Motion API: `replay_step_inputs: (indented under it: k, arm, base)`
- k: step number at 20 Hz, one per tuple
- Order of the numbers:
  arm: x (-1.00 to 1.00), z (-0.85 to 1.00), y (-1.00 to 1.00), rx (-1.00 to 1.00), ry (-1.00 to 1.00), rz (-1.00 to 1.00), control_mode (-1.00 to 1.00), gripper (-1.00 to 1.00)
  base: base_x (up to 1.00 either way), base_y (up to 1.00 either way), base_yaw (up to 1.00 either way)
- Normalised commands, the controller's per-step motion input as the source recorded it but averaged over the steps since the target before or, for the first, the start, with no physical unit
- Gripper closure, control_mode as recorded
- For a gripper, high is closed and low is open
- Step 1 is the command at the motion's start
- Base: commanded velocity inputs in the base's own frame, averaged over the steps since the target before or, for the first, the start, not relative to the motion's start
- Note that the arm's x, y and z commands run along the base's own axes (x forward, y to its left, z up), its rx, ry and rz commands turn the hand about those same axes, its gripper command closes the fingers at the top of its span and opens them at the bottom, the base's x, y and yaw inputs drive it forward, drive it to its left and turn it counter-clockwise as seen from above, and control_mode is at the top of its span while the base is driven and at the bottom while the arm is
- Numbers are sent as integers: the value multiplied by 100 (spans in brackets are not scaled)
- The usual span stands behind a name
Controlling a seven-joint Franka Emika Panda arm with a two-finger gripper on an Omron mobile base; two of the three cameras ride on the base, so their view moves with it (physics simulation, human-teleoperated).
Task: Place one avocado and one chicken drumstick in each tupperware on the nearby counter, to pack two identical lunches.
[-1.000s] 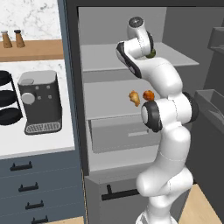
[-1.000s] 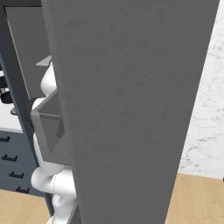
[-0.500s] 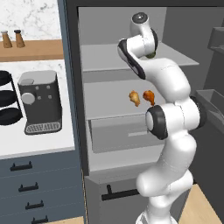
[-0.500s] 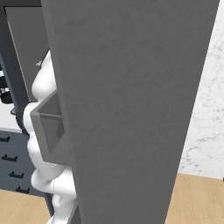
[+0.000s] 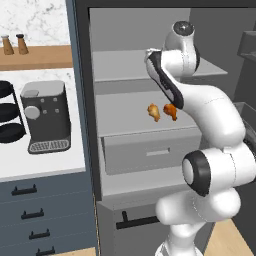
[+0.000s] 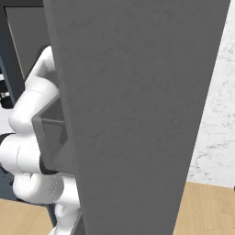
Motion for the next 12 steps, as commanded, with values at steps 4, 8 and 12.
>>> replay_step_inputs:
  k: [4, 8, 12]
  arm:
    - [-100, -8, 0, 12, -1, 12, -100, 100]
    - [-100, -14, 0, -1, 0, 31, -100, 100]
    - [-99, -26, 0, -13, 0, 38, -100, 100]
  base:
    - [0, 0, 0]
    - [0, 0, 0]
    - [0, 0, 0]
